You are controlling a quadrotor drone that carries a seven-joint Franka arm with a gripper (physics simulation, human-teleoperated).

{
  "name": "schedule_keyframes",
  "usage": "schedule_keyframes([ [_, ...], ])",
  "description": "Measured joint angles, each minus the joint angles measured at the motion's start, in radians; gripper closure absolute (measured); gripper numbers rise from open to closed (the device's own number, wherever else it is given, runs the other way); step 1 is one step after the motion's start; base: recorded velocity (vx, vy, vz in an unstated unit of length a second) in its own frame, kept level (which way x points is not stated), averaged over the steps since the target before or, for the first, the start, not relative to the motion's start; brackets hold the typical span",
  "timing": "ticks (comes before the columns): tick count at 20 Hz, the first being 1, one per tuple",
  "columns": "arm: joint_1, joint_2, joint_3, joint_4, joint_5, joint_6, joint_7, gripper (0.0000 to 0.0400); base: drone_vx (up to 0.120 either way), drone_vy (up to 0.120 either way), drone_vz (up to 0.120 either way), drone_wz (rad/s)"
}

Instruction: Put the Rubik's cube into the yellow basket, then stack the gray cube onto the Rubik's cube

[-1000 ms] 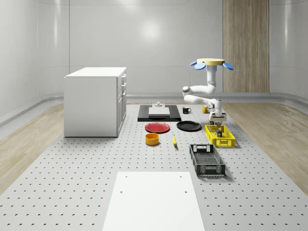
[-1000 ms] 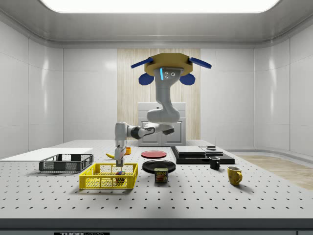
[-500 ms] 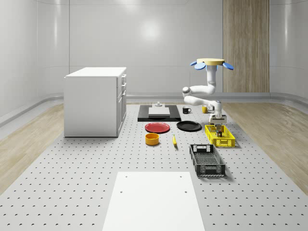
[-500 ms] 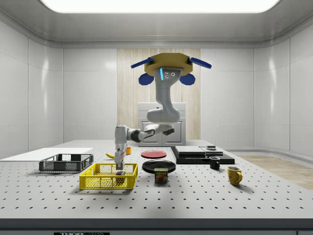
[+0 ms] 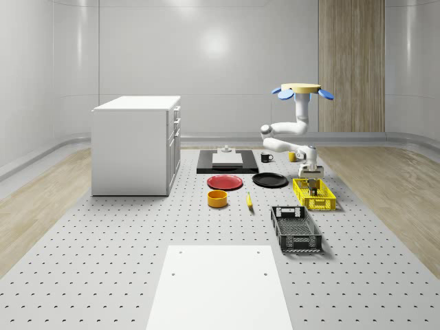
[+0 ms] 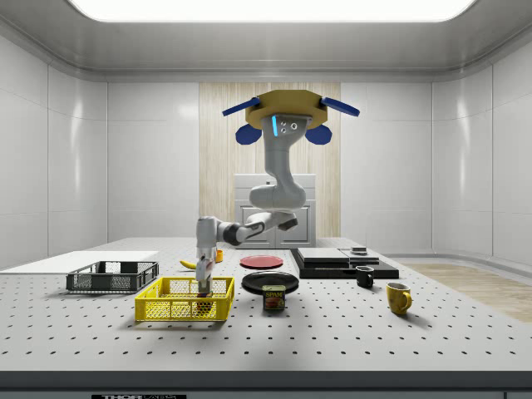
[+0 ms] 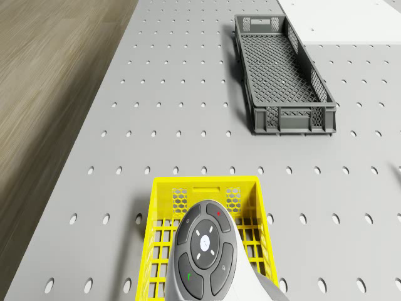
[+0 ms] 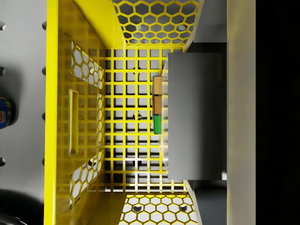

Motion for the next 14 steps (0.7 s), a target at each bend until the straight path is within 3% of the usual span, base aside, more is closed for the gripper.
schedule_keyframes([
  [6,0.016,-0.002,-0.014,-0.011,-0.013,0.000,-0.004,0.0149,0.000,0.000,0.000,0.000],
  [14,-0.003,0.024,-0.002,0.009,-0.009,-0.017,-0.004,0.0149,0.000,0.000,0.000,0.000],
])
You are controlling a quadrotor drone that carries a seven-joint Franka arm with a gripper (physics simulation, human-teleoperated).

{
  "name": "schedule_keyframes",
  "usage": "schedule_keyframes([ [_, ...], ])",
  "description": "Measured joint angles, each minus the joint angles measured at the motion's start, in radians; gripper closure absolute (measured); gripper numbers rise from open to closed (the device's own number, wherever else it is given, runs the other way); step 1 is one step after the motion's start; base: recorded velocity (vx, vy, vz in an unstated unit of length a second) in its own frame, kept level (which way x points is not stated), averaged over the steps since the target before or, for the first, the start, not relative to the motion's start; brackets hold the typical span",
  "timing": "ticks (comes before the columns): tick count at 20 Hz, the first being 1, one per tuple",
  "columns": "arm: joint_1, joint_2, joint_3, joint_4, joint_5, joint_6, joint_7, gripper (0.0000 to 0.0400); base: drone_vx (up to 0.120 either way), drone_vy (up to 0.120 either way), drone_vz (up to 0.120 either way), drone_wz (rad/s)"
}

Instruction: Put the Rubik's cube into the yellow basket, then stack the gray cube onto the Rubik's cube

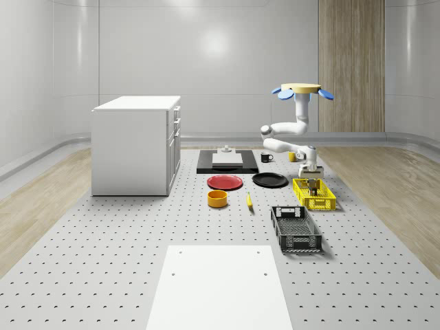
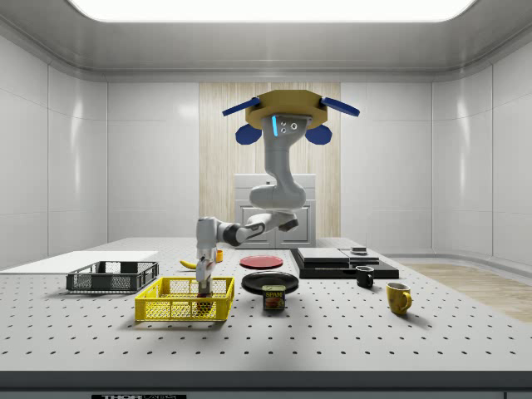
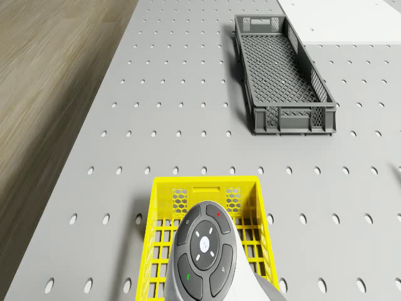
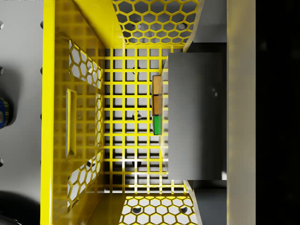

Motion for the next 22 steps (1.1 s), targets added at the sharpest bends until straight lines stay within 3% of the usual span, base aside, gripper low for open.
schedule_keyframes([
  [7,-0.009,0.012,0.001,0.003,-0.003,-0.010,0.006,0.0149,0.000,0.000,0.000,0.000],
  [13,-0.007,0.017,0.005,0.001,-0.001,-0.018,0.006,0.0039,0.000,0.000,0.000,0.000],
  [22,0.005,0.018,0.050,-0.026,0.040,-0.047,0.007,0.0004,0.000,0.000,0.000,0.000],
])
